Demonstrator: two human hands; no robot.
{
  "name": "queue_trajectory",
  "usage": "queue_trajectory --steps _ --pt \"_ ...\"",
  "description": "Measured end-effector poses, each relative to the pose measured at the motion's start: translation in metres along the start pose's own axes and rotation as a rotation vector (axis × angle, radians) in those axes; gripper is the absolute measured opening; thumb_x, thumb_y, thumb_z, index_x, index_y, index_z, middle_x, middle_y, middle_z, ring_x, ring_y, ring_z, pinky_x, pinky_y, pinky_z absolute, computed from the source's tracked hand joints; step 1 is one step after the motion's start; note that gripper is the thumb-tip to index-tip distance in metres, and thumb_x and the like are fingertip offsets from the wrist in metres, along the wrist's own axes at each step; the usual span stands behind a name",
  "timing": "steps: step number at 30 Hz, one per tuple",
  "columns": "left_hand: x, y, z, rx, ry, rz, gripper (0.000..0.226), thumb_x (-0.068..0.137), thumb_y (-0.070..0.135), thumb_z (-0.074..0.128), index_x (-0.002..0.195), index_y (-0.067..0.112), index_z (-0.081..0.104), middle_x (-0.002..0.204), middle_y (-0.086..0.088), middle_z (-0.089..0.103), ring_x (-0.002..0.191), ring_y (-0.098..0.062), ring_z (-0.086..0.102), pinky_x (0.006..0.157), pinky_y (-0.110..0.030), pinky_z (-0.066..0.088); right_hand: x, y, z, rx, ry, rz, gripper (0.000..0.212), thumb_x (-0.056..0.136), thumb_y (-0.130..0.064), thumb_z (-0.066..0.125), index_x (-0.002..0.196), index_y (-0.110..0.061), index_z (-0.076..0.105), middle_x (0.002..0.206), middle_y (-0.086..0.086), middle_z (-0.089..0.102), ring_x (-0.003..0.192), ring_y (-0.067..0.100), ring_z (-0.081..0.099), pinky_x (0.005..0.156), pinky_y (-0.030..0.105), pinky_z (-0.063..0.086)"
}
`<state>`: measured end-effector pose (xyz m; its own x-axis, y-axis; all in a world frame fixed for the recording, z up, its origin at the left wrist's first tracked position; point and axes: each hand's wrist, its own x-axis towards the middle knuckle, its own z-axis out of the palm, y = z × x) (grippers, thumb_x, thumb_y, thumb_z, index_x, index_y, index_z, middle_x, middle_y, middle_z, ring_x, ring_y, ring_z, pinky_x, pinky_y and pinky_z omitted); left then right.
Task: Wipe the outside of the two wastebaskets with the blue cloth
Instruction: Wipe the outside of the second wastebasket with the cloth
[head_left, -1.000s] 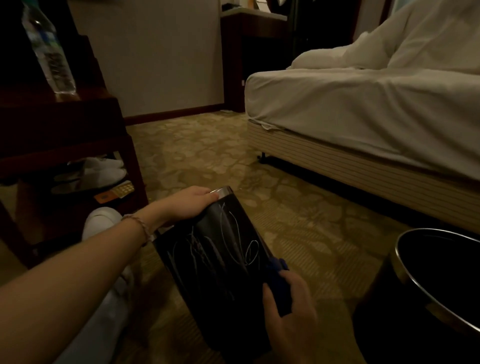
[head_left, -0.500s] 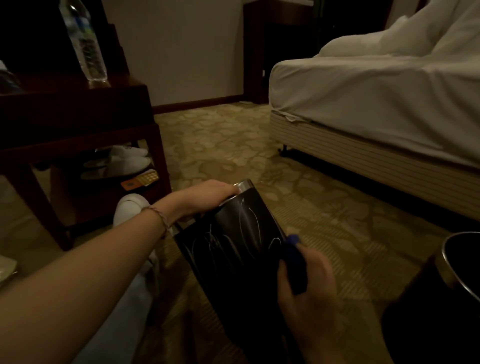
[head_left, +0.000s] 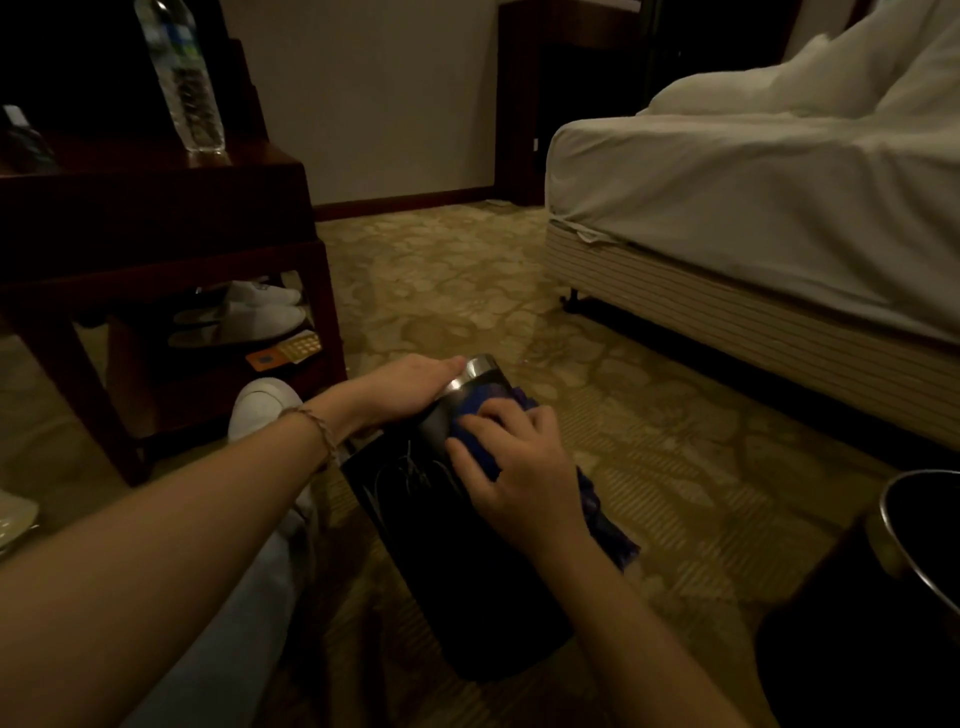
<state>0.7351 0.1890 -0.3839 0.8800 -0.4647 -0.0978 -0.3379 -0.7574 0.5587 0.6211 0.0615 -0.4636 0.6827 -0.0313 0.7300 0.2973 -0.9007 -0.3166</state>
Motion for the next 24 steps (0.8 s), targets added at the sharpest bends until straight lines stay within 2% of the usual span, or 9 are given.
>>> queue_trajectory --steps 3,7,10,14,16,18,24 --pt "-0.004 -0.001 0.000 0.045 0.082 -0.010 0.042 0.106 0.028 0.027 0.135 0.008 0.049 0.134 -0.019 0.056 0.121 -0.031 0.055 0.101 -0.033 0.039 -0.034 0.000 0.003 -0.067 -0.025 -0.043 0.025 0.091 -0.046 0.059 0.107 -0.028 0.069 0.115 -0.010 0.062 0.089 0.021 0.045 0.066 0.035 0.047" --pt "-0.009 -0.006 0.000 -0.046 0.094 -0.062 0.042 0.105 0.033 0.028 0.130 0.010 0.052 0.130 -0.020 0.059 0.117 -0.033 0.056 0.094 -0.030 0.041 -0.075 0.002 0.003 -0.122 -0.013 -0.097 0.026 0.089 -0.045 0.063 0.107 -0.026 0.067 0.116 -0.005 0.063 0.090 0.027 0.050 0.062 0.037 0.047" --pt "-0.014 0.004 0.004 -0.107 0.080 -0.024 0.046 0.102 0.041 0.033 0.122 0.009 0.060 0.117 -0.016 0.065 0.108 -0.032 0.060 0.093 -0.037 0.045 -0.082 0.007 -0.002 -0.135 0.020 -0.063 0.026 0.089 -0.043 0.064 0.105 -0.024 0.068 0.114 -0.003 0.063 0.088 0.027 0.051 0.063 0.035 0.046" --pt "-0.013 0.017 0.009 -0.087 0.032 -0.001 0.057 0.100 0.051 0.033 0.098 0.009 0.070 0.096 -0.008 0.069 0.088 -0.020 0.066 0.078 -0.030 0.050 -0.066 0.017 -0.009 -0.054 0.054 0.165 0.029 0.090 -0.044 0.057 0.108 -0.023 0.067 0.111 -0.004 0.060 0.090 0.022 0.052 0.065 0.028 0.044" --pt "-0.014 0.025 0.012 -0.091 -0.002 0.022 0.053 0.100 0.049 0.036 0.097 0.009 0.071 0.097 -0.009 0.071 0.086 -0.019 0.067 0.079 -0.030 0.051 -0.048 0.018 -0.012 0.011 0.096 0.334 0.034 0.092 -0.048 0.050 0.111 -0.024 0.065 0.111 -0.005 0.058 0.095 0.022 0.053 0.071 0.026 0.040" --pt "-0.015 0.034 0.017 -0.092 -0.043 0.035 0.051 0.101 0.046 0.037 0.098 0.008 0.071 0.098 -0.011 0.071 0.089 -0.021 0.067 0.083 -0.033 0.052 -0.031 0.012 -0.012 0.037 0.159 0.427 0.037 0.092 -0.049 0.046 0.112 -0.025 0.064 0.111 -0.004 0.058 0.096 0.023 0.054 0.074 0.026 0.035" --pt "-0.013 0.052 0.026 -0.088 -0.049 0.072 0.050 0.102 0.042 0.036 0.089 0.006 0.069 0.081 -0.004 0.067 0.073 -0.015 0.060 0.065 -0.028 0.044 -0.012 -0.001 -0.011 -0.030 0.178 0.217 0.029 0.093 -0.041 0.056 0.110 -0.021 0.067 0.113 -0.003 0.061 0.089 0.021 0.050 0.070 0.025 0.038"
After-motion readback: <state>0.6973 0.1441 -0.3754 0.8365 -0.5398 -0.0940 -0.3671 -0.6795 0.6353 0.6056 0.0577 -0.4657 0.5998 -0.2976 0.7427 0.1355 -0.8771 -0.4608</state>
